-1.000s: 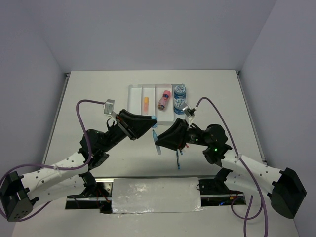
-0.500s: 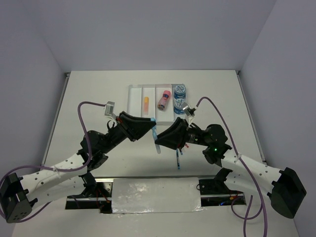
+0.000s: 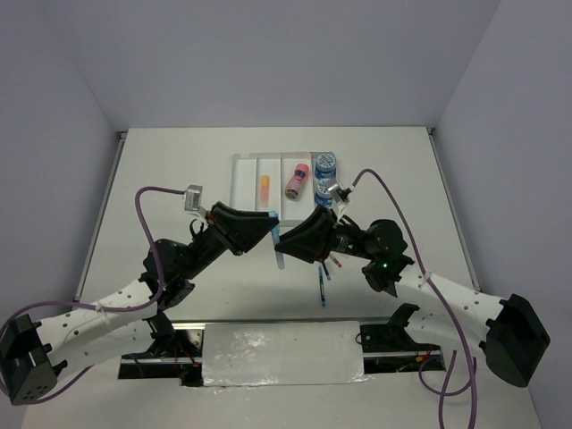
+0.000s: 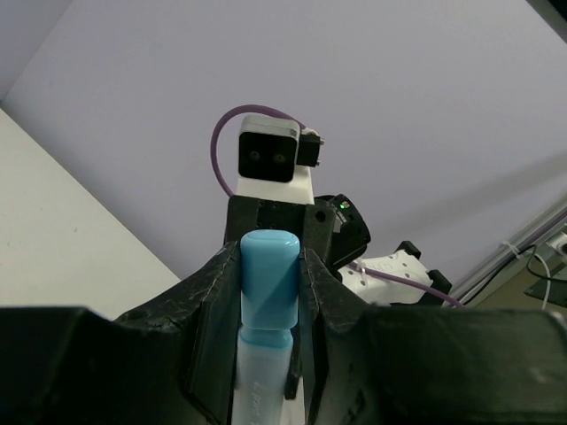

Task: Sort the stationery into containers
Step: Close the pen cap on the pen.

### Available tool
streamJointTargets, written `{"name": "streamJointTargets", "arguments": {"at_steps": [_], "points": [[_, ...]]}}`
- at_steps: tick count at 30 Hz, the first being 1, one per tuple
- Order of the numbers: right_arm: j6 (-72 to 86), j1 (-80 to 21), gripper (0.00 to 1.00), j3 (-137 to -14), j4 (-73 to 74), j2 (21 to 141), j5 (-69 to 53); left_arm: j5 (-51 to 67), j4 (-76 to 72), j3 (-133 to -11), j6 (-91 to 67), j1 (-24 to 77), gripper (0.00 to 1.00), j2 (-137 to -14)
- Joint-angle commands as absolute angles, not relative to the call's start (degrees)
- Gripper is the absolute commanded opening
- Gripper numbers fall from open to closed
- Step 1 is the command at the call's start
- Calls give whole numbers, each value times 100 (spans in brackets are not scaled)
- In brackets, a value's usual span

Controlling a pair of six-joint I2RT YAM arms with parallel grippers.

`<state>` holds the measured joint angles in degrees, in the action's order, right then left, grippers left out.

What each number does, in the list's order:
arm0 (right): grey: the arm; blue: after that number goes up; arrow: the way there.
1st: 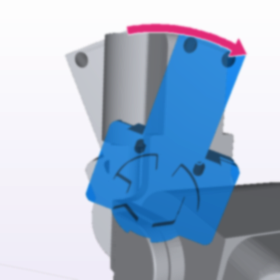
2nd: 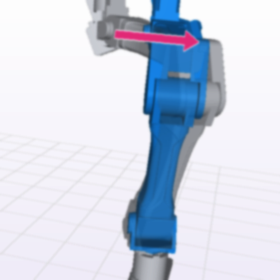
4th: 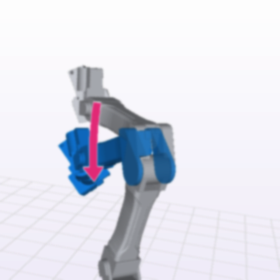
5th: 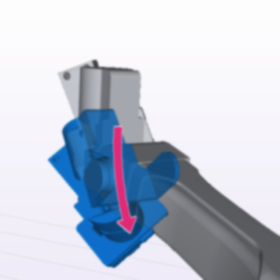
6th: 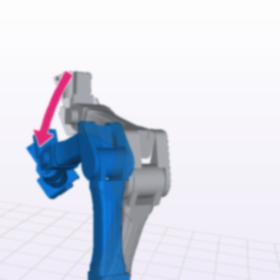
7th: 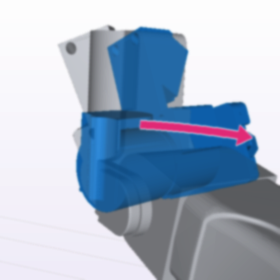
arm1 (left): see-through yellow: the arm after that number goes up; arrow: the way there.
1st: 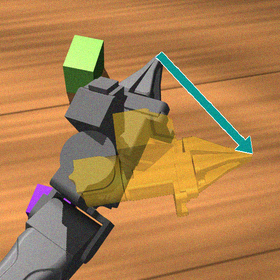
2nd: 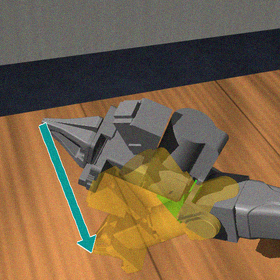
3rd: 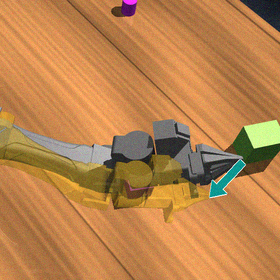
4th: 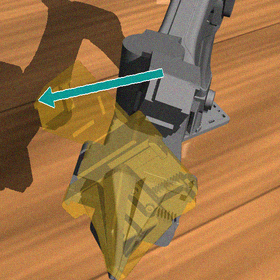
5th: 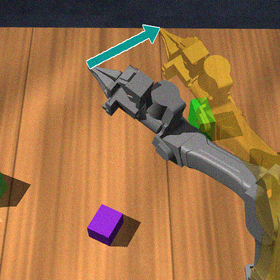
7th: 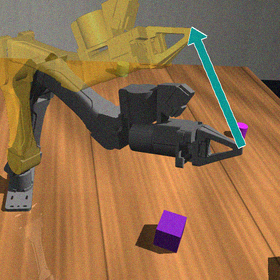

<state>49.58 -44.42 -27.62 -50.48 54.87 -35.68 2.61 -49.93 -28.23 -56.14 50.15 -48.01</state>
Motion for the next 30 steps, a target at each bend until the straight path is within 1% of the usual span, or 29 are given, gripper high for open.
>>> {"name": "streamJointTargets", "arguments": {"at_steps": [1,8,13,16,17,20,21,22,23,24,25,28,30], "points": [[4843,-4474,0,-3356,-5599,5563,-3191,343,-5361,-2777,-5756,5036,0,-4702],[4677,-4465,0,-3647,-5652,5643,-2971,229,-5318,-2716,-5757,5098,0,-4614],[4377,-4456,0,-4278,-5099,5537,-2760,194,-4976,-2821,-5547,5246,0,-4641],[4079,-4456,0,-4842,-4344,5651,-2348,27,-4782,-2883,-5300,5527,0,-4711],[4043,-4456,0,-4921,-4098,5712,-2199,26,-4703,-2900,-5239,5598,0,-4702],[3903,-4465,0,-5027,-3982,5801,-2101,-132,-4518,-2962,-5063,5713,0,-4659],[3885,-4465,0,-5001,-4008,5827,-2135,-97,-4474,-2979,-5002,5722,0,-4641],[3850,-4439,0,-4975,-4069,5845,-2240,-53,-4430,-3014,-4966,5722,2,-4641],[3893,-4412,0,-4957,-4330,5897,-2441,-44,-4386,-3032,-4914,5722,5,-4641],[3972,-4299,0,-5018,-4394,5924,-2844,17,-4342,-3084,-4783,5722,7,-4649],[4086,-4263,0,-5097,-4377,5941,-2987,113,-4263,-3128,-4703,5722,7,-4641],[3816,-4219,0,-5536,-3571,5941,-3242,324,-3991,-3260,-4334,5722,6,-4614],[3823,-4210,0,-5546,-3445,5863,-3383,456,-3903,-3313,-4106,5722,6,-4553]]}}
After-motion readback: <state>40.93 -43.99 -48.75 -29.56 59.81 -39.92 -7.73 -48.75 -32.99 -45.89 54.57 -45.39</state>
